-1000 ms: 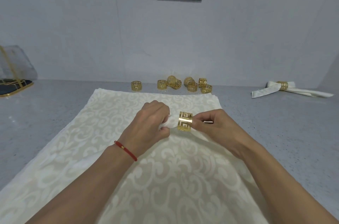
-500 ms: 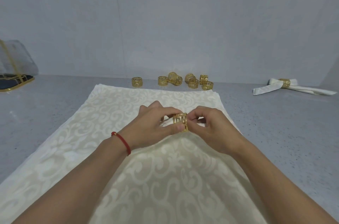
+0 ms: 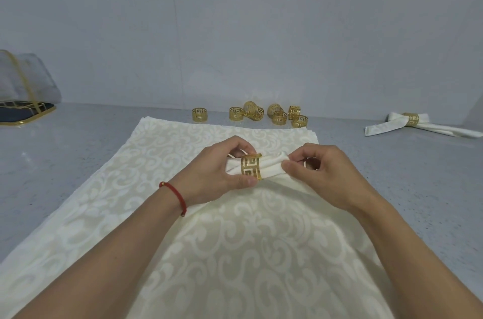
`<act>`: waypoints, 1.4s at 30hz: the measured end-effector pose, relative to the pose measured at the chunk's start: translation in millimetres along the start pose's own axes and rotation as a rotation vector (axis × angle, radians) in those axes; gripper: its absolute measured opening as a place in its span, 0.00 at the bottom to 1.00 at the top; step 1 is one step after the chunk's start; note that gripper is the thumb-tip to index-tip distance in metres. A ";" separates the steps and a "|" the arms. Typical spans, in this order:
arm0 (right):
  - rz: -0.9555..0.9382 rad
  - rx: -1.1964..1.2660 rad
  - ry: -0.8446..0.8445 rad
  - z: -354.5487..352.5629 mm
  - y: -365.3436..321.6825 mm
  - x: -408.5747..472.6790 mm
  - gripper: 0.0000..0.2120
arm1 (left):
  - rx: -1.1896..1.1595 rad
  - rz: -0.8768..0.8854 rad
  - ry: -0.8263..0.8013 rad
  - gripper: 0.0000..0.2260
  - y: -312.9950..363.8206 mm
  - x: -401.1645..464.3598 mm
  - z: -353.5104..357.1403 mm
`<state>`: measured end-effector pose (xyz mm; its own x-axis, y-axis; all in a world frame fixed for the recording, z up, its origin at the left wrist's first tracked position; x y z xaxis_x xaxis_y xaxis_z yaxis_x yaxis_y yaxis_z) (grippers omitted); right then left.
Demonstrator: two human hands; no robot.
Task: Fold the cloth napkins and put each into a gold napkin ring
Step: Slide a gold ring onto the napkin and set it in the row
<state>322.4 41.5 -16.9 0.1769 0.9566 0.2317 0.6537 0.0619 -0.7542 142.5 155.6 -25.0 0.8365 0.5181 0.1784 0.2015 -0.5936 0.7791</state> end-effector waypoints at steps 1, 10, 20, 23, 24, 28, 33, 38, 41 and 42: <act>-0.020 -0.148 0.008 0.6 -2.3 -0.4 0.09 | 0.003 0.000 0.020 0.20 -0.3 0.0 -0.9; -0.033 -0.023 0.086 16.7 -13.1 1.4 0.10 | -0.311 0.035 0.086 0.13 5.5 -6.0 -9.2; -0.002 0.156 0.114 19.4 -17.7 -0.7 0.23 | -0.335 0.012 0.073 0.17 6.7 -8.1 -10.3; 0.021 0.171 0.144 14.6 -16.3 -2.1 0.20 | -0.435 -0.028 0.012 0.15 5.6 -9.6 -6.3; 0.032 0.150 0.156 13.3 -15.8 -2.3 0.19 | -0.421 -0.027 0.001 0.14 6.7 -9.8 -5.8; 0.051 0.116 0.166 12.1 -18.5 -2.1 0.18 | -0.409 -0.017 0.035 0.12 8.7 -9.2 -6.2; 0.090 0.013 0.173 8.9 -16.4 -1.8 0.23 | -0.487 -0.023 0.026 0.13 9.8 -9.6 -0.9; 0.050 -0.170 0.088 12.0 -10.3 -1.1 0.28 | -0.491 -0.035 0.094 0.13 6.5 -9.7 -3.2; -0.079 -0.124 0.059 17.7 -22.7 -2.6 0.30 | -0.484 -0.032 0.119 0.14 6.5 -9.7 -2.5; -0.117 -0.125 0.060 19.9 -26.5 -2.3 0.27 | -0.475 -0.032 0.124 0.14 7.0 -9.8 -1.6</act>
<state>290.0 43.3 -9.6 0.1355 0.9260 0.3524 0.7584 0.1320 -0.6383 134.9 147.4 -20.4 0.7610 0.6178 0.1979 -0.0528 -0.2450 0.9681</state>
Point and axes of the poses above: each hand's wrist, its own x-axis towards the middle knuckle, its own z-axis out of the palm, y = z × x, the point moved 7 cm from there along x, towards the middle knuckle, and after that the axes turned 9 degrees about -y, right-handed, at the moved point
